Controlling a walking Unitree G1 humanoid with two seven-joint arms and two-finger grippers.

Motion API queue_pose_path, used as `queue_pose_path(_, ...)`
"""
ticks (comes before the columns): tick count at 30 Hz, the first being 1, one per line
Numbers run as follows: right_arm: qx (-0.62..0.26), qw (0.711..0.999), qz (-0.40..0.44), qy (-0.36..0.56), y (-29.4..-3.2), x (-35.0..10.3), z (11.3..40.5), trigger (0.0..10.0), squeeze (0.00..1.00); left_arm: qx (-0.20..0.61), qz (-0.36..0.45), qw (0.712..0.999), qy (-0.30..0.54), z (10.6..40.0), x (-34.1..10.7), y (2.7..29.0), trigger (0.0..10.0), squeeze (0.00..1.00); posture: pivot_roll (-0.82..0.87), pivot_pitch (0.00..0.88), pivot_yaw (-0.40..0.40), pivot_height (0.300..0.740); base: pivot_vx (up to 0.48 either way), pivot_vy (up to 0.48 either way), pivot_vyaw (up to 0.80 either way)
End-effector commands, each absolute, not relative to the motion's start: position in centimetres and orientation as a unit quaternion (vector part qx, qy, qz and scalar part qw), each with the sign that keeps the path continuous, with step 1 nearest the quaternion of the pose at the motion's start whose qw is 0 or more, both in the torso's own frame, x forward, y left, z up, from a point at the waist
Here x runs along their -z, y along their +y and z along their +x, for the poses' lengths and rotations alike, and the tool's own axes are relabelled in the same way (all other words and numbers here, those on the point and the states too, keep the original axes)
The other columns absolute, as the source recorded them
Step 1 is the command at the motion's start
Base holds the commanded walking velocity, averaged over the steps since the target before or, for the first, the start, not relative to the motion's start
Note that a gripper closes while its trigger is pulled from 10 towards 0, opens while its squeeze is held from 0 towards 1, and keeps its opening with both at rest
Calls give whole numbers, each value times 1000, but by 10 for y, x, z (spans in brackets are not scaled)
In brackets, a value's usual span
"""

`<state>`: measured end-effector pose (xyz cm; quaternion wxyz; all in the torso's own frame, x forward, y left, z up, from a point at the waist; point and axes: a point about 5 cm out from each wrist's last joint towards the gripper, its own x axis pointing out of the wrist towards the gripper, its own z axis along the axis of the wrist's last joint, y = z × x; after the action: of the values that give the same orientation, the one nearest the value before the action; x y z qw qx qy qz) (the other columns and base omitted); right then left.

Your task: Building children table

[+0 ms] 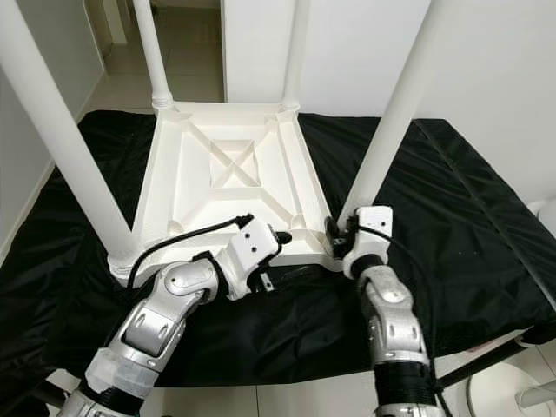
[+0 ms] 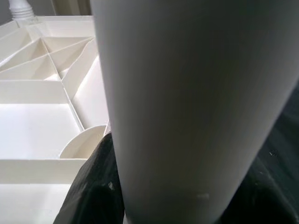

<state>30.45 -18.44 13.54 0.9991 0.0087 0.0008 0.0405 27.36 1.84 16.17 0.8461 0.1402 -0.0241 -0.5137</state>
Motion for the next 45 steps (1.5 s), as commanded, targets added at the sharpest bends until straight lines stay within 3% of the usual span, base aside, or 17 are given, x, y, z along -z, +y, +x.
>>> queue_pose_path(1, 23, 999, 35, 13, -183, -130, 299, 10000, 0, 491, 139, 860, -25, 276, -162, 18, 10000, 0, -75, 0, -32, 740, 0, 0, 0)
queue_pose_path(3, 128, 990, 62, 10, -171, -129, 290, 10000, 0, 491, 139, 860, -24, 276, -162, 18, 10000, 0, -79, 0, -32, 740, 0, 0, 0)
queue_pose_path(7, 200, 976, 80, 8, -154, -130, 284, 10000, 0, 489, 137, 861, -24, 278, -162, 18, 10000, 0, -77, 0, -31, 740, 0, 0, 0)
queue_pose_path(17, 194, 975, 103, 14, -153, -138, 283, 10000, 0, 487, 136, 863, -25, 280, -164, 18, 10000, 0, -76, 0, -26, 740, 0, 0, 0)
queue_pose_path(18, 188, 977, 103, 13, -151, -138, 283, 10000, 67, 486, 136, 863, -26, 280, -164, 18, 10000, 0, -75, 0, -26, 740, 0, 0, 0)
queue_pose_path(20, 185, 977, 104, 13, -150, -138, 283, 10000, 67, 485, 136, 863, -26, 280, -165, 18, 10000, 0, -75, 0, -26, 740, 0, 0, 0)
queue_pose_path(21, 171, 979, 107, 9, -149, -139, 283, 10000, 1000, 485, 136, 863, -26, 280, -165, 19, 10000, 0, -73, 0, -26, 740, 0, 0, 0)
queue_pose_path(30, 79, 992, 98, -3, -148, -139, 283, 10000, 1000, 484, 137, 864, -25, 280, -165, 20, 10000, 0, -70, 7, -23, 740, 0, 0, 0)
queue_pose_path(34, 33, 996, 85, 9, -158, -132, 282, 10000, 1000, 481, 137, 866, -23, 280, -165, 22, 10000, 0, -65, 14, -24, 740, 0, 0, 0)
queue_pose_path(35, 17, 997, 72, 6, -164, -131, 283, 10000, 20, 478, 138, 867, -22, 280, -165, 23, 10000, 0, -61, 23, -20, 740, 0, 0, 0)
queue_pose_path(45, -48, 999, 11, -7, -189, -133, 290, 10000, 0, 465, 141, 874, -18, 283, -167, 27, 10000, 0, -55, 31, -19, 740, 0, 0, 0)
